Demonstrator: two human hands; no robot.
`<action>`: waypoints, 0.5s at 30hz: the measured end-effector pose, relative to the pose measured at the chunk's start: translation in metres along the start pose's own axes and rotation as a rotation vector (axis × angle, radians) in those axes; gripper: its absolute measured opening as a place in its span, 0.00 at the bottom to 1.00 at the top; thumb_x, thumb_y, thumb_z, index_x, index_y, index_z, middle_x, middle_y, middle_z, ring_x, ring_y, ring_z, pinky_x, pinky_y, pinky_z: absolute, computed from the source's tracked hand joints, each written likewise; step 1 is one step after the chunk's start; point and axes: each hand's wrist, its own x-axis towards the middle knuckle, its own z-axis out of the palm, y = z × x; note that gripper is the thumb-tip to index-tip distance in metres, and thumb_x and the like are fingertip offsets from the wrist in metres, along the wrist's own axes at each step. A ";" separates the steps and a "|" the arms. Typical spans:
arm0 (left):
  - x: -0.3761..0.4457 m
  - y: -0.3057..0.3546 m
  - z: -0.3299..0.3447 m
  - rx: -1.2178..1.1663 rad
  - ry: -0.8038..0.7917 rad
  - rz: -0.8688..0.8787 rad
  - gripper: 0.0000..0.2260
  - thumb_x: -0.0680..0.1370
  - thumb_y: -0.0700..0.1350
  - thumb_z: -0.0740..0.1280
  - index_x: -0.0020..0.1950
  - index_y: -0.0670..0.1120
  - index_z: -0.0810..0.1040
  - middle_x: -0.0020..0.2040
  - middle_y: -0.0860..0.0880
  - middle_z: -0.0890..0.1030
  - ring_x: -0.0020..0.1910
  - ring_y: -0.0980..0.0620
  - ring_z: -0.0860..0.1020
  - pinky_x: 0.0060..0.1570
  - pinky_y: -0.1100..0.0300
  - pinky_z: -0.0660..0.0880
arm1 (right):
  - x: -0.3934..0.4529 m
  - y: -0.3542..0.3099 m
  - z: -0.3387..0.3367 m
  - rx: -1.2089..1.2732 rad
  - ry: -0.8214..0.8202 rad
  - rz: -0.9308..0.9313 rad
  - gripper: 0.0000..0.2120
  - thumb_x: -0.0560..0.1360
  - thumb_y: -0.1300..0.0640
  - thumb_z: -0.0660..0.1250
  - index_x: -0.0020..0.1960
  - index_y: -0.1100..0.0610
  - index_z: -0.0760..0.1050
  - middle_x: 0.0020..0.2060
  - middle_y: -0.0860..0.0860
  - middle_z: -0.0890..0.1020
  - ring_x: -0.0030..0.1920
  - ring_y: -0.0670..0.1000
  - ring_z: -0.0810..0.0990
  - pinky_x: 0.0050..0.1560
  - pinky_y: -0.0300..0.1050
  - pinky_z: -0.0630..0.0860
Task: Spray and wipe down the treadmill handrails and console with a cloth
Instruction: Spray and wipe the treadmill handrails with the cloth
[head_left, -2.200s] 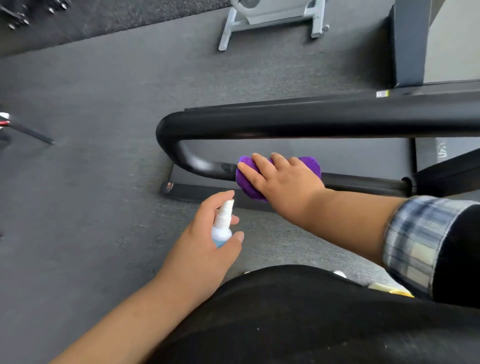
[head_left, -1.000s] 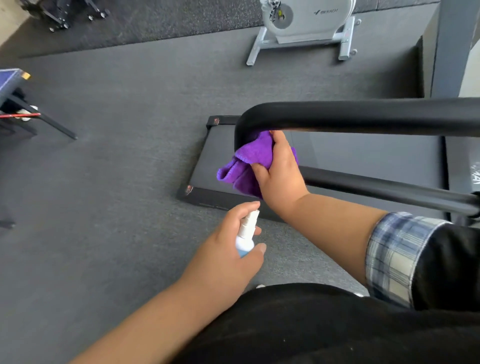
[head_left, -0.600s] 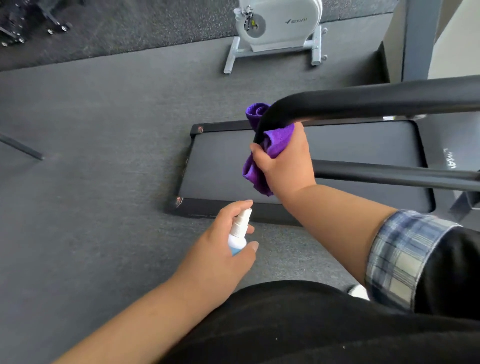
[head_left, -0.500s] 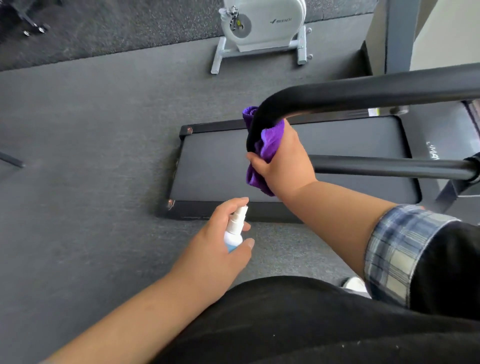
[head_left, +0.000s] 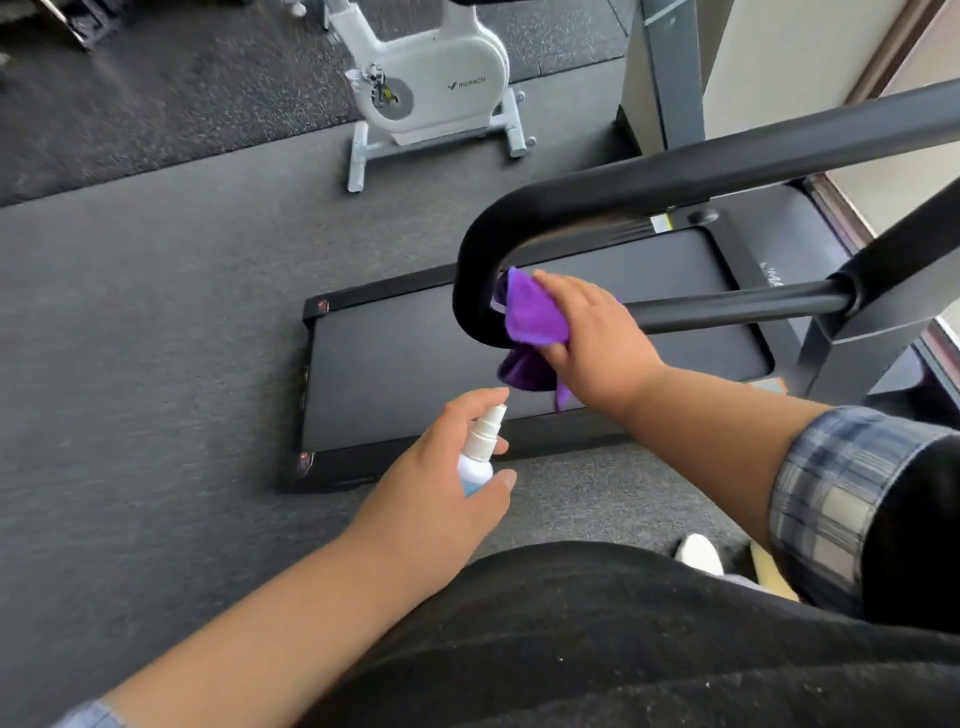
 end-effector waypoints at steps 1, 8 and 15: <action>-0.001 -0.002 -0.002 -0.001 0.000 -0.004 0.29 0.77 0.48 0.70 0.63 0.77 0.60 0.54 0.64 0.78 0.53 0.61 0.76 0.52 0.69 0.71 | 0.002 -0.008 0.001 0.256 0.129 0.133 0.22 0.79 0.57 0.64 0.73 0.57 0.69 0.64 0.51 0.77 0.64 0.49 0.75 0.67 0.36 0.65; -0.008 -0.016 -0.013 0.025 0.012 -0.016 0.29 0.77 0.48 0.70 0.63 0.77 0.59 0.54 0.63 0.78 0.55 0.61 0.75 0.52 0.72 0.69 | 0.017 -0.069 0.023 0.479 0.057 0.273 0.22 0.76 0.52 0.67 0.65 0.37 0.64 0.58 0.40 0.73 0.57 0.35 0.72 0.64 0.35 0.69; -0.007 -0.019 -0.018 0.019 0.015 -0.032 0.28 0.77 0.49 0.70 0.65 0.75 0.60 0.54 0.64 0.78 0.54 0.61 0.75 0.52 0.68 0.71 | 0.022 -0.038 0.024 -0.079 -0.128 0.109 0.36 0.72 0.53 0.72 0.76 0.53 0.62 0.60 0.53 0.77 0.60 0.57 0.76 0.62 0.49 0.71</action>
